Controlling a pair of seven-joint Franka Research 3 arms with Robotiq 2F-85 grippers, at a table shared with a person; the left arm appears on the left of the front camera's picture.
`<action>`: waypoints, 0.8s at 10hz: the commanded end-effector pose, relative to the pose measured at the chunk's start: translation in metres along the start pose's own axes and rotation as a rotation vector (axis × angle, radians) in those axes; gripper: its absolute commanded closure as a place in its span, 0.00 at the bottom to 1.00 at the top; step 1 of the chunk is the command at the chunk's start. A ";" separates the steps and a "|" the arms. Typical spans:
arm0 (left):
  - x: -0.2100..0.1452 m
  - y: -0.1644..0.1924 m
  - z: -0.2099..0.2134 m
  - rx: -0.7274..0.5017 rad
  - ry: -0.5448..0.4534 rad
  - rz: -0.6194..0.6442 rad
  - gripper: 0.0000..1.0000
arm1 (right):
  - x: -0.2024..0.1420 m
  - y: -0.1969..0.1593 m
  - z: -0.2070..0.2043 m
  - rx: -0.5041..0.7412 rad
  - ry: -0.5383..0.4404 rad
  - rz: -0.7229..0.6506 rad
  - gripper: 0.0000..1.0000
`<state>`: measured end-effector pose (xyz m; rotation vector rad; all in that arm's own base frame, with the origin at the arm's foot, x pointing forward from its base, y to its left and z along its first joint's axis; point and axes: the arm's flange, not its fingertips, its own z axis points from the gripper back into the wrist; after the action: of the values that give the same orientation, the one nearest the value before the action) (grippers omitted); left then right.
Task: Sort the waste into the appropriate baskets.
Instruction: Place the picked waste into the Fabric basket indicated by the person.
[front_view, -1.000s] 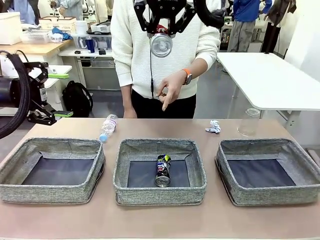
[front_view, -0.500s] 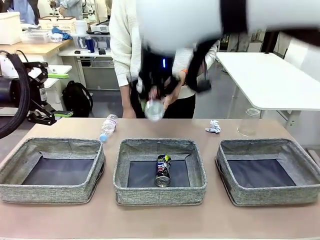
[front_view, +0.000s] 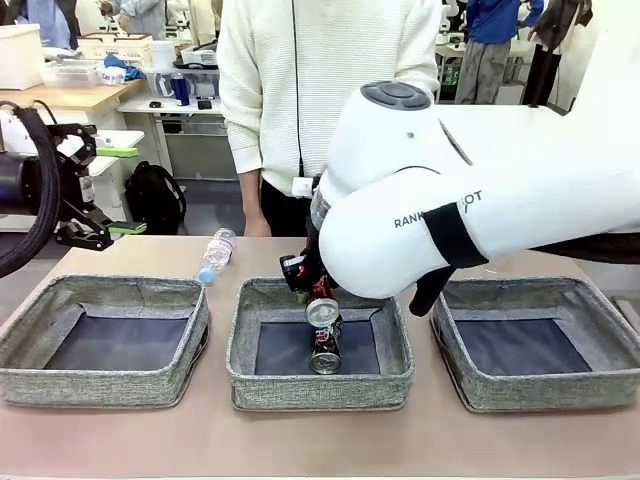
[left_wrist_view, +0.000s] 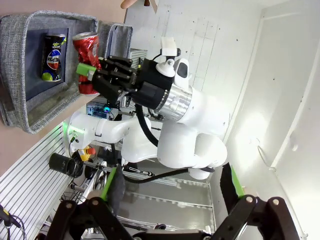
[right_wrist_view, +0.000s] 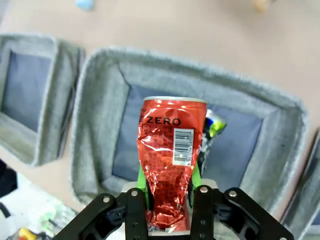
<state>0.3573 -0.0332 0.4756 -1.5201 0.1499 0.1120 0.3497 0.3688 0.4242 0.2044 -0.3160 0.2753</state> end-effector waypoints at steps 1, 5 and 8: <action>-0.002 -0.003 -0.001 -0.021 0.000 -0.003 0.00 | 0.003 0.003 0.010 0.010 -0.026 -0.006 0.65; -0.002 -0.003 -0.001 -0.021 0.000 -0.003 0.00 | 0.004 -0.001 0.010 -0.018 -0.010 -0.037 0.08; -0.002 -0.003 -0.001 -0.021 0.000 -0.003 0.00 | 0.005 -0.003 0.011 -0.011 -0.003 -0.041 0.04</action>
<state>0.3573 -0.0331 0.4757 -1.5201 0.1498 0.1119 0.3510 0.3653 0.4305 0.2041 -0.3186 0.2536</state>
